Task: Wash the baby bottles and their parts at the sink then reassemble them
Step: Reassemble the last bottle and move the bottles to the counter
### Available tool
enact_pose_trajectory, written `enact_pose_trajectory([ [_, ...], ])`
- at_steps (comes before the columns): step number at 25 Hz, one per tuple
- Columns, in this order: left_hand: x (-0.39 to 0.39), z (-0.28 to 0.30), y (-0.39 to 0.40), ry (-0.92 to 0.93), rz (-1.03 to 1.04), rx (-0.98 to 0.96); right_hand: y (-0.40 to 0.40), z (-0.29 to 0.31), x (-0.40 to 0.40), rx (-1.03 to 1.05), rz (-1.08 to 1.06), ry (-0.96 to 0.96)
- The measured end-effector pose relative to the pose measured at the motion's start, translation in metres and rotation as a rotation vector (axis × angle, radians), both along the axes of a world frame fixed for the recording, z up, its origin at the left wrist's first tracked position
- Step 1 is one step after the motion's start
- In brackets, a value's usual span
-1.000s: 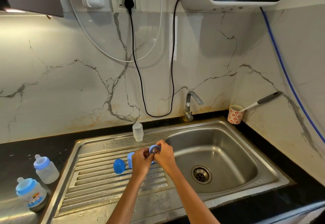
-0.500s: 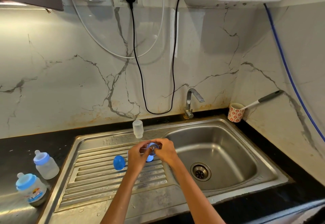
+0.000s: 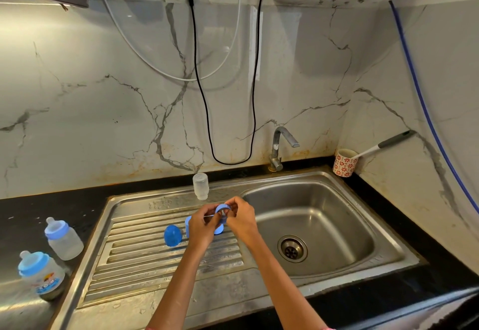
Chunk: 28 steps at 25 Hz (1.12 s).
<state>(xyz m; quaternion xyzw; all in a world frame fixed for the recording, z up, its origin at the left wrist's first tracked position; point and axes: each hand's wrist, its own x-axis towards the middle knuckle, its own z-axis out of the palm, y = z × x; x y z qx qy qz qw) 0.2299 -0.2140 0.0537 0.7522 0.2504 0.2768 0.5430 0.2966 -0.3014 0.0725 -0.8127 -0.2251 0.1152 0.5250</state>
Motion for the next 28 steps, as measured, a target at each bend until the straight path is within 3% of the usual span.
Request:
enact_pose_trajectory([
  [4,0.001,-0.001,-0.018,-0.034,0.135,0.133,0.006,-0.005,-0.011,0.02,-0.035,-0.03],
  [8,-0.001,0.0,-0.016,-0.087,0.296,-0.189,0.008,-0.007,-0.013,0.088,0.064,0.126],
  [10,-0.005,0.003,-0.012,-0.044,0.239,-0.269,0.007,-0.011,-0.013,0.128,0.043,0.202],
  [14,-0.023,-0.005,-0.002,0.034,0.07,-0.035,0.006,-0.02,-0.015,0.024,0.119,0.102],
  [21,-0.062,-0.026,-0.008,-0.014,0.187,0.202,0.014,-0.043,-0.06,-0.025,0.133,-0.163],
  [23,-0.073,-0.038,-0.005,-0.008,0.261,0.085,0.017,-0.052,-0.067,0.014,0.188,-0.137],
  [26,-0.089,-0.046,0.005,-0.113,0.29,-0.482,0.013,-0.049,-0.064,0.123,0.304,0.196],
  [28,-0.099,-0.042,0.005,-0.135,0.242,-0.695,0.011,-0.051,-0.066,0.192,0.357,0.377],
])
